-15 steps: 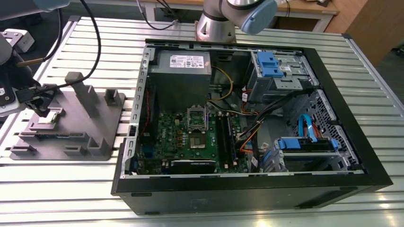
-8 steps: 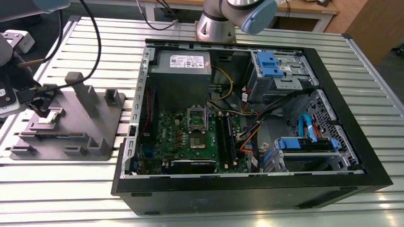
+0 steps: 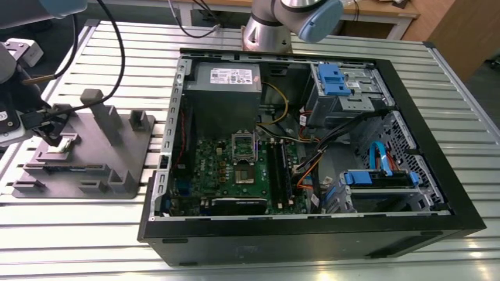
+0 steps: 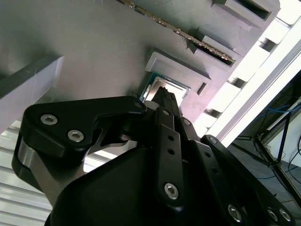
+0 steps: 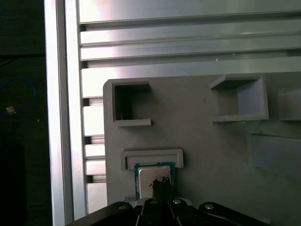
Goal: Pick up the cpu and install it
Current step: 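Pick up the cpu and move it towards the insertion slot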
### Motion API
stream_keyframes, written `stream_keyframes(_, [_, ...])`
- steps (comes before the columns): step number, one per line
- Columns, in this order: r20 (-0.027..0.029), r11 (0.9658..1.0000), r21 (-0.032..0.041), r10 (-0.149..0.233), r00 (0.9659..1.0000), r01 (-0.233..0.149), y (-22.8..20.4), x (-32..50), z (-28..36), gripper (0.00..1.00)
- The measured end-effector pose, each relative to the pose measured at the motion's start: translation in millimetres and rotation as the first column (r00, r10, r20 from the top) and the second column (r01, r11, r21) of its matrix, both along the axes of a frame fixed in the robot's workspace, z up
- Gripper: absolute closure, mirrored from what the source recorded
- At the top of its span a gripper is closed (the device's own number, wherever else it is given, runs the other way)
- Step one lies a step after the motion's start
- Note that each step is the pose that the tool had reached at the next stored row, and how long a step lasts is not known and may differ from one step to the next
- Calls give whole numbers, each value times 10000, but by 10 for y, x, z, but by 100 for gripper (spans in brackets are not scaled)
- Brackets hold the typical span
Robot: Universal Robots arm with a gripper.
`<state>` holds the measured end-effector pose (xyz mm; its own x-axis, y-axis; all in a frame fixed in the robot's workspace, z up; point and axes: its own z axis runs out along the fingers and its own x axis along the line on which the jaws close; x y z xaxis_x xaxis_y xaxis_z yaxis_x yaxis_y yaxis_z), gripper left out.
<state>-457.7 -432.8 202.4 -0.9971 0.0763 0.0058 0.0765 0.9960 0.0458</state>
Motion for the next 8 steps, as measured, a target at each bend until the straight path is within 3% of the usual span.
stream_keyframes(8, [1, 10000, 0, 0, 10000, 0, -3, -4, -3, 89])
